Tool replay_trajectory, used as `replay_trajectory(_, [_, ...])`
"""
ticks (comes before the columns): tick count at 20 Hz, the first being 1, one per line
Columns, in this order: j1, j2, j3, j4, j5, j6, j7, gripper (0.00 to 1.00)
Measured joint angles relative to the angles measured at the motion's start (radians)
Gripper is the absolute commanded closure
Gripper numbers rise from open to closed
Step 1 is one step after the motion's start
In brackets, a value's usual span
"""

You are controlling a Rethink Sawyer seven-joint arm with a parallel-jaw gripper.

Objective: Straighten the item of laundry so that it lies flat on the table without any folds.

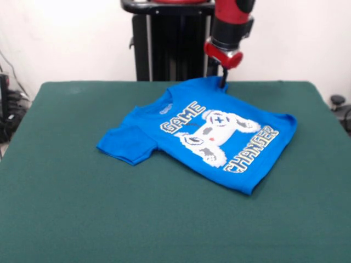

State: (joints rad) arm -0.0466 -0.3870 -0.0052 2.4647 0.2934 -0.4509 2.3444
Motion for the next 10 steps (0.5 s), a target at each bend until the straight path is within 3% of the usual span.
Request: replay_trajectory(10, [-0.004,0.003,0.002,0.004,-0.016,-0.022,0.0,0.0])
